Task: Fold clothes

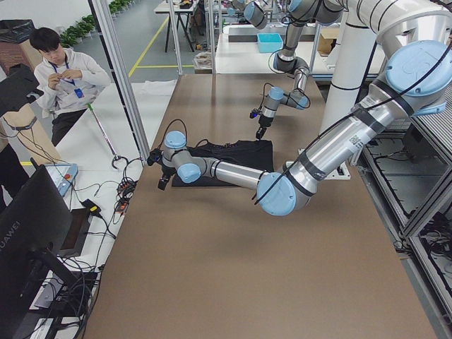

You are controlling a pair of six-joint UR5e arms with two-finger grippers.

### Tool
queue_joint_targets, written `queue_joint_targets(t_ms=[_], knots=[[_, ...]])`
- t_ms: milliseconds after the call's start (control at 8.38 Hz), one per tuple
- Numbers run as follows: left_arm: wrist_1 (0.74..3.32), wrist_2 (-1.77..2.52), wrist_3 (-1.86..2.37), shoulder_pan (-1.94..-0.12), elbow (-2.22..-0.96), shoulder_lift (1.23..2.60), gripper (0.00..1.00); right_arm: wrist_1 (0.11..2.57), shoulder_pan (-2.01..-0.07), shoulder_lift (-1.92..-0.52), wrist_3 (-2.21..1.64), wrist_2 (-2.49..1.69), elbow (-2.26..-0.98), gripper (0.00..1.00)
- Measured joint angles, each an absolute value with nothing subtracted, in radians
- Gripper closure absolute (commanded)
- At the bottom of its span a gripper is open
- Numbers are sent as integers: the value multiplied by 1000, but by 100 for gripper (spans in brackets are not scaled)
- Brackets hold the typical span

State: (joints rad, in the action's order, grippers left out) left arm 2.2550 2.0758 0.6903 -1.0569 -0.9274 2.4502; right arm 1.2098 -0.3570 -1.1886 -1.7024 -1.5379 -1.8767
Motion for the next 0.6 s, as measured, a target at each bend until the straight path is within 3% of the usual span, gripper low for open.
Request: queue_joint_targets(t_ms=[239,596], knots=[[2255,2074,690,-1056,-927,2450,0,1236,-363,-1168,-1606,-1544,-1876,15],[2255,2074,690,-1056,-927,2450,0,1417,-310,-1093,-1480,-1534,-1873,46]])
